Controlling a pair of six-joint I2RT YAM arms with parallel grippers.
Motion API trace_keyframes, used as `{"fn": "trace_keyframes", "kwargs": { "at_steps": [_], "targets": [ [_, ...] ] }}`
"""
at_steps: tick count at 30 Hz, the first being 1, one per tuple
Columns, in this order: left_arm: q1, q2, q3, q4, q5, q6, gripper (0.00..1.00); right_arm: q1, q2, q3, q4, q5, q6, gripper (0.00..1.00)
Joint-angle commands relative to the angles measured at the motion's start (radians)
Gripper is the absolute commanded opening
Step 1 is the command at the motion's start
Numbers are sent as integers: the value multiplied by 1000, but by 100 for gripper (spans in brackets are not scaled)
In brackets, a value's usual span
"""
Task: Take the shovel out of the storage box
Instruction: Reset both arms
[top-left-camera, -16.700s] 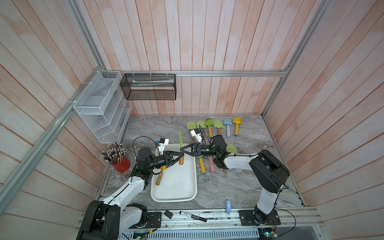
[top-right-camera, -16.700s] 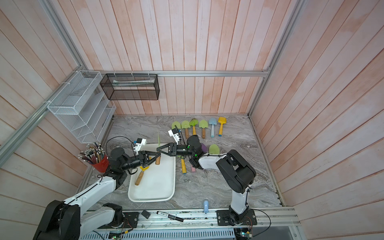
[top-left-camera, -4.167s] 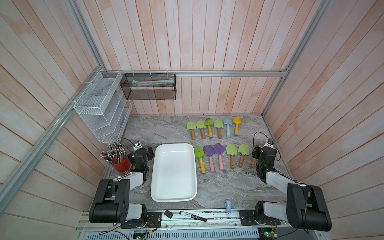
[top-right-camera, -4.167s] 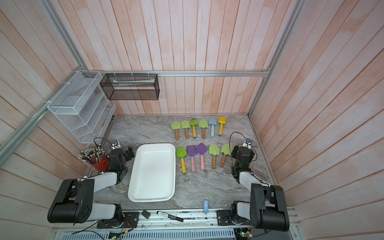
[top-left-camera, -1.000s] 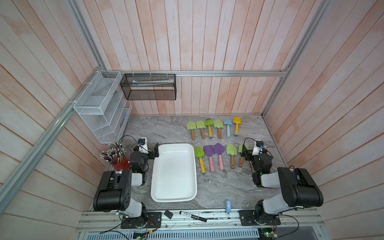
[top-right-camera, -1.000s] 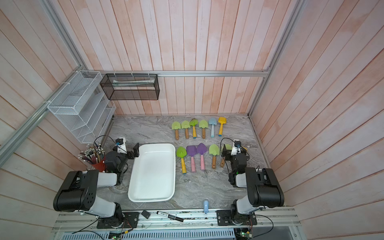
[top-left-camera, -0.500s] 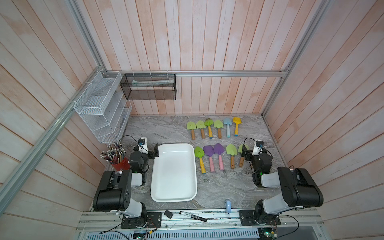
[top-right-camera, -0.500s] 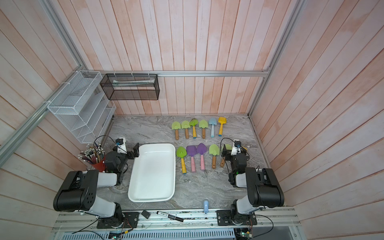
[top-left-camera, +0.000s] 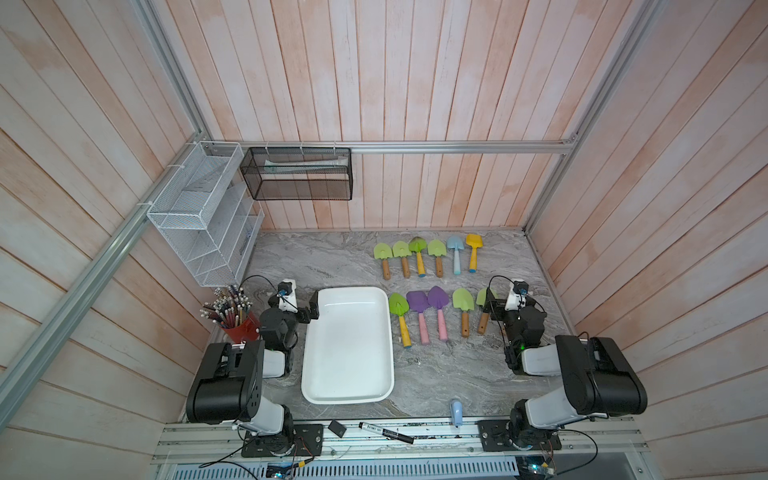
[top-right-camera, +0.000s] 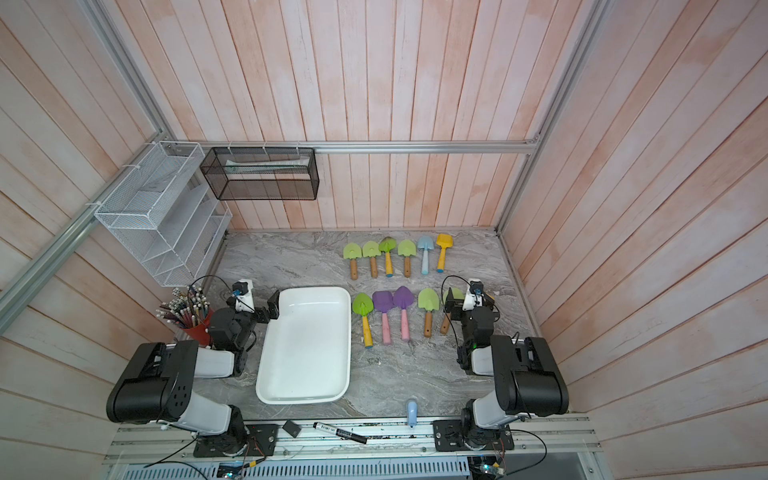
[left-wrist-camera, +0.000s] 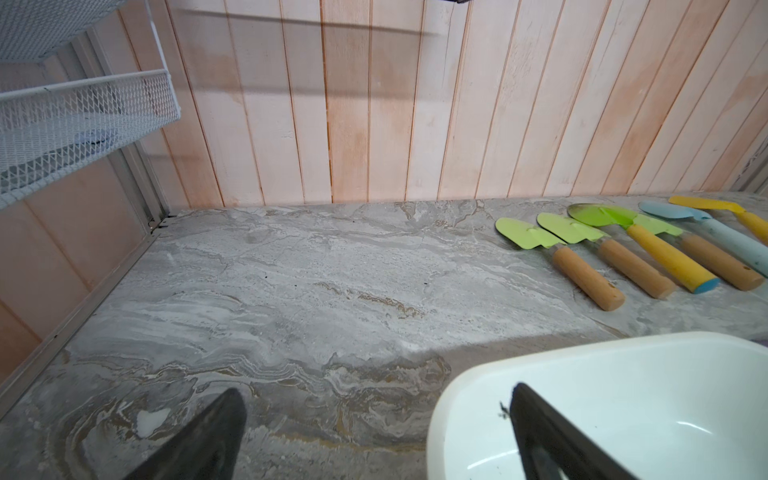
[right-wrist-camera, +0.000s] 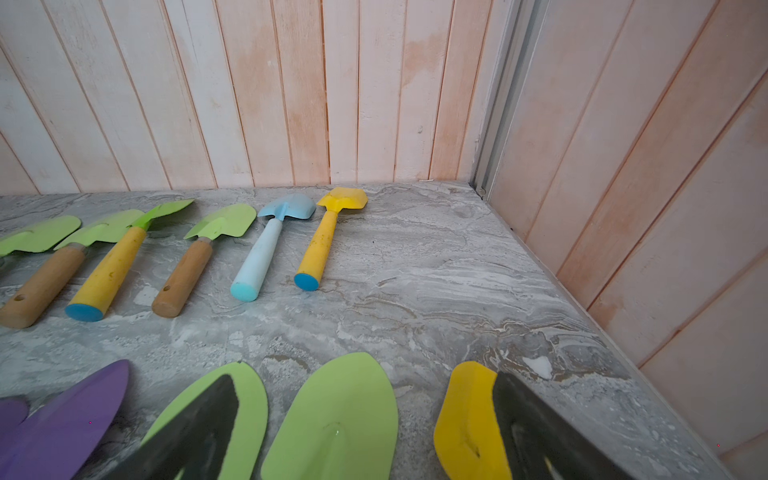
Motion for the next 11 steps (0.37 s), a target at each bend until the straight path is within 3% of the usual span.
{"fn": "trace_keyframes", "kwargs": {
  "at_steps": [1, 11],
  "targets": [
    [-3, 14, 25, -33, -2, 1, 100, 3, 0, 14, -14, 7, 6, 98],
    [-3, 14, 24, -32, -2, 0, 100, 2, 0, 14, -14, 6, 5, 98]
  ]
}}
